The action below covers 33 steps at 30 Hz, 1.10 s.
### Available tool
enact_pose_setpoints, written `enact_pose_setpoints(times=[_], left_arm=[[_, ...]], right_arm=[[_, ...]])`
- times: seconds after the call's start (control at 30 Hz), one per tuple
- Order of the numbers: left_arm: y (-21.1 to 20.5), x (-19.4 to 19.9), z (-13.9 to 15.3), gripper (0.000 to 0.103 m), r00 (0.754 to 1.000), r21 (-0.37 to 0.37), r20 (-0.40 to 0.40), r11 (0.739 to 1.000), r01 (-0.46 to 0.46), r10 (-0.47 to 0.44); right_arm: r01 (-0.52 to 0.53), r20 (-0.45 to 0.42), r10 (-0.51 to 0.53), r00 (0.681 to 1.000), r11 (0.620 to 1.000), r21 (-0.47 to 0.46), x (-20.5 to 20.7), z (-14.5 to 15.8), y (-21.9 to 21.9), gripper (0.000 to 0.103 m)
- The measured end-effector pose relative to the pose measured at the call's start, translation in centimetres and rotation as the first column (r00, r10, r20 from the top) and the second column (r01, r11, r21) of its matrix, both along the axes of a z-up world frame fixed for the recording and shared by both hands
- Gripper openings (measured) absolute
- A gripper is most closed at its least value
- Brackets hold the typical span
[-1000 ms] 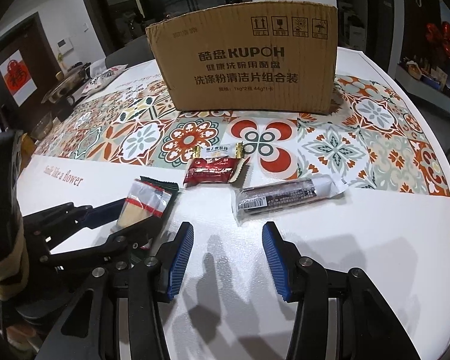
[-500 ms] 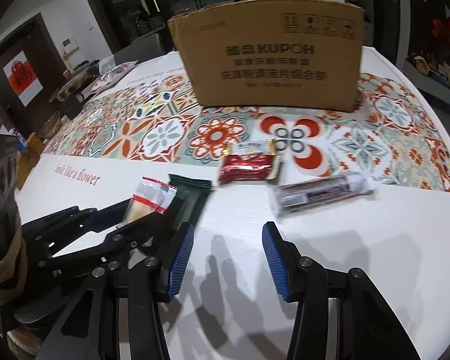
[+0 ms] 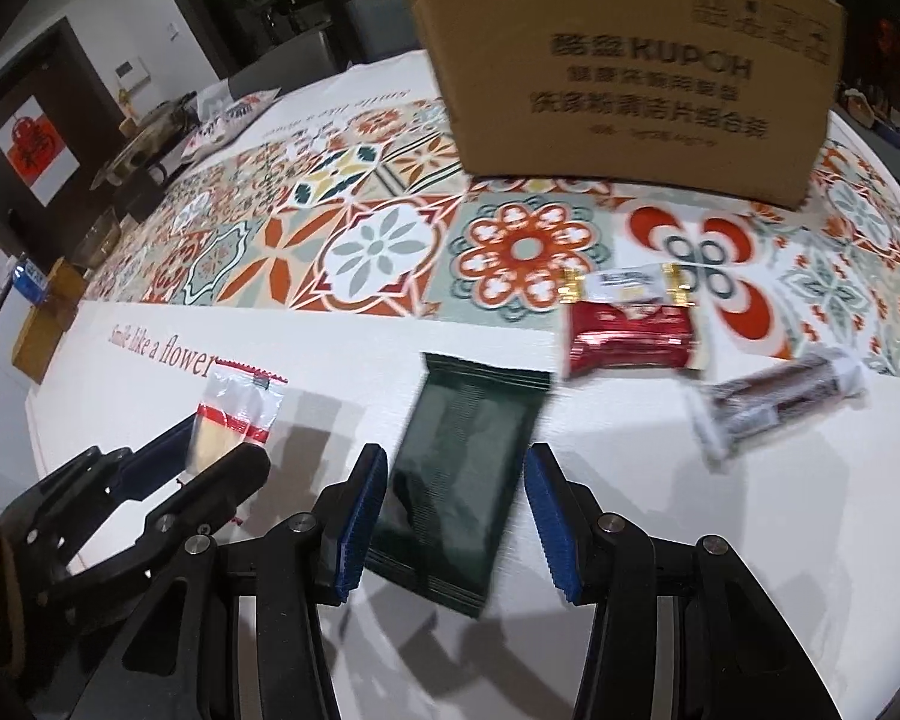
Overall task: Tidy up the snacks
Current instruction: 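Grasp the dark green packet with the right tool while the left tool grasps the tan biscuit bag, then carry both packets over the box and open both tools to drop them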
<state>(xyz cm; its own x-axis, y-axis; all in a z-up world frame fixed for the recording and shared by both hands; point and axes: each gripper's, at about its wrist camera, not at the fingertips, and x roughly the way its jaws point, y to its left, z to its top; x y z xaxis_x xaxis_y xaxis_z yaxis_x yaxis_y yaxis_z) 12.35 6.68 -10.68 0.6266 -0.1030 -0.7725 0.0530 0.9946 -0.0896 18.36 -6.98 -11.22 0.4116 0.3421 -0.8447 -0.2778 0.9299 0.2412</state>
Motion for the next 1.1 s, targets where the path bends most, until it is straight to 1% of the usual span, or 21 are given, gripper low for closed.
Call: enact_pose_setpoints(times=[0.17, 0.2, 0.27, 0.33, 0.43, 0.53, 0.63, 0.73, 0.9, 1.0, 1.1], left_arm=[[0.5, -0.1, -0.2, 0.033, 1.0, -0.007, 0.003, 1.0, -0.012, 0.013], [0.6, 0.0, -0.2, 0.033, 1.0, -0.007, 0.003, 1.0, -0.016, 0.016], [1.0, 0.0, -0.4, 0.033, 1.0, -0.015, 0.0, 0.999, -0.03, 0.03], [1.3, 0.0, -0.5, 0.033, 0.999, -0.024, -0.005, 0.999, -0.036, 0.036], [1.3, 0.0, -0.6, 0.033, 0.999, -0.013, -0.005, 0.999, -0.045, 0.045], [1.5, 0.2, -0.9, 0.033, 0.999, -0.025, -0.02, 0.998, -0.051, 0.05], [1.5, 0.3, -1.0, 0.033, 0.998, -0.036, -0.029, 0.998, -0.052, 0.051], [1.5, 0.4, -0.8, 0.033, 0.998, -0.047, -0.03, 0.997, -0.053, 0.052], [1.1, 0.6, 0.0, 0.033, 0.999, -0.057, -0.021, 0.997, -0.046, 0.045], [0.6, 0.8, 0.8, 0.033, 0.999, -0.049, -0.008, 0.998, -0.034, 0.034], [0.1, 1.1, 1.8, 0.033, 1.0, -0.07, 0.002, 0.997, -0.013, 0.013]], right_arm=[[0.014, 0.0, -0.014, 1.0, 0.999, -0.039, 0.7, -0.4, 1.4, 0.049], [0.013, -0.003, -0.013, 1.0, 0.999, -0.034, 0.8, -0.4, 1.5, 0.049], [0.019, 0.011, -0.019, 1.0, 0.998, -0.065, 0.9, -0.4, 1.9, 0.049], [0.001, 0.025, 0.001, 1.0, 0.995, -0.096, 0.8, -0.5, 2.5, 0.049], [-0.017, 0.05, 0.023, 0.998, 0.991, -0.131, 0.5, -0.6, 3.0, 0.049], [-0.036, 0.069, 0.049, 0.996, 0.983, -0.178, 0.3, -0.7, 3.6, 0.049], [-0.04, 0.087, 0.058, 0.995, 0.981, -0.192, 0.3, -0.7, 3.7, 0.047], [-0.04, 0.092, 0.057, 0.994, 0.984, -0.174, 0.2, -0.7, 3.4, 0.046], [-0.046, 0.07, 0.053, 0.996, 0.994, -0.101, 0.0, -0.4, 2.3, 0.046], [-0.042, 0.075, 0.049, 0.996, 0.995, -0.091, -0.3, -0.2, 1.8, 0.046], [-0.032, 0.082, 0.038, 0.996, 0.997, -0.074, -0.3, 0.4, 1.0, 0.046]])
